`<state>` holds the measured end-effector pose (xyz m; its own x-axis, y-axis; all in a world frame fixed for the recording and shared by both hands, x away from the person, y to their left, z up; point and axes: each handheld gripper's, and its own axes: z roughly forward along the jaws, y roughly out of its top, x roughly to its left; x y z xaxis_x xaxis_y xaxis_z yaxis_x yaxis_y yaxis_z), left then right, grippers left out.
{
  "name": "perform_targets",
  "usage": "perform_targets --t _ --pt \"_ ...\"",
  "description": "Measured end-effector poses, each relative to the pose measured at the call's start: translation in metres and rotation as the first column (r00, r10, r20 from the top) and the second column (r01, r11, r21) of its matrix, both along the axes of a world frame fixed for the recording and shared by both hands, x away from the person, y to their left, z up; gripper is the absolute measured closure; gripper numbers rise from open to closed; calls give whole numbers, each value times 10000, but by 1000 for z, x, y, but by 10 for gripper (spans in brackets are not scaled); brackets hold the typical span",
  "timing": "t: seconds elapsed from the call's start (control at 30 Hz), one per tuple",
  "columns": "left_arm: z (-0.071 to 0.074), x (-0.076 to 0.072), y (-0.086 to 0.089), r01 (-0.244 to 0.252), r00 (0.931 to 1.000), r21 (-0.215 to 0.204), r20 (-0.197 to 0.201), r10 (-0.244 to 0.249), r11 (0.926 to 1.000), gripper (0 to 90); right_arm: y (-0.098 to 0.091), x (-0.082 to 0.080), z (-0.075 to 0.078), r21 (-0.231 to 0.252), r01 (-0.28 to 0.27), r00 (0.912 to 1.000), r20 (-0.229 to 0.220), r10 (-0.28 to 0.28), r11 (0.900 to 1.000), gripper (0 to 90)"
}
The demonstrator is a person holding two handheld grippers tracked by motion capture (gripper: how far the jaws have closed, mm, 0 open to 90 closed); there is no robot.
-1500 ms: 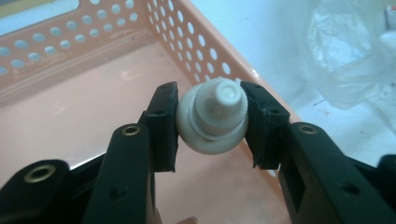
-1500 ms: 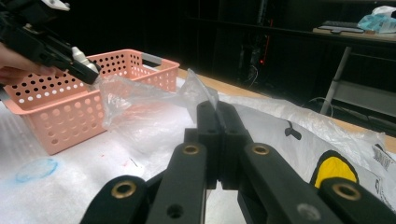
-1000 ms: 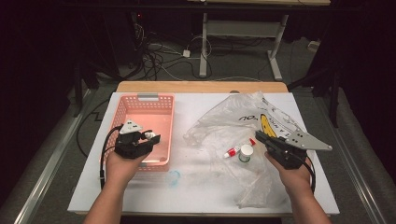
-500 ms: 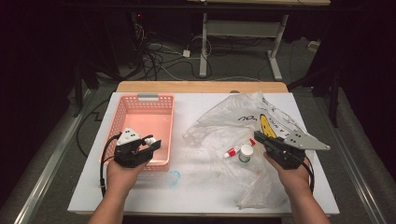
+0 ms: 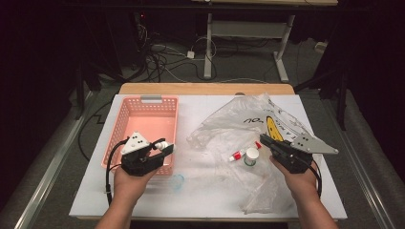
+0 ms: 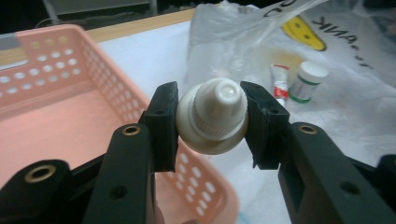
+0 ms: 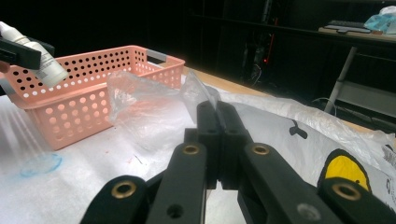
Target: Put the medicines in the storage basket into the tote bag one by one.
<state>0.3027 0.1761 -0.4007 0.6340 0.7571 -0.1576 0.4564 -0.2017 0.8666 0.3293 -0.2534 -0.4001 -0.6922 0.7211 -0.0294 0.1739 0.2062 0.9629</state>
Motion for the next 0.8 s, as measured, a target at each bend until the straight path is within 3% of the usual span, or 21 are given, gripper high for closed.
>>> perform_targets --t 0.23,0.8 --pt "-1 -4 -20 513 9986 119 112 -515 9986 578 -2 1 0 53 24 10000 48 -24 10000 900" --pt "-17 -4 -54 1358 9907 322 -127 -1355 9902 578 0 0 -1 -59 -48 10000 -18 48 10000 900"
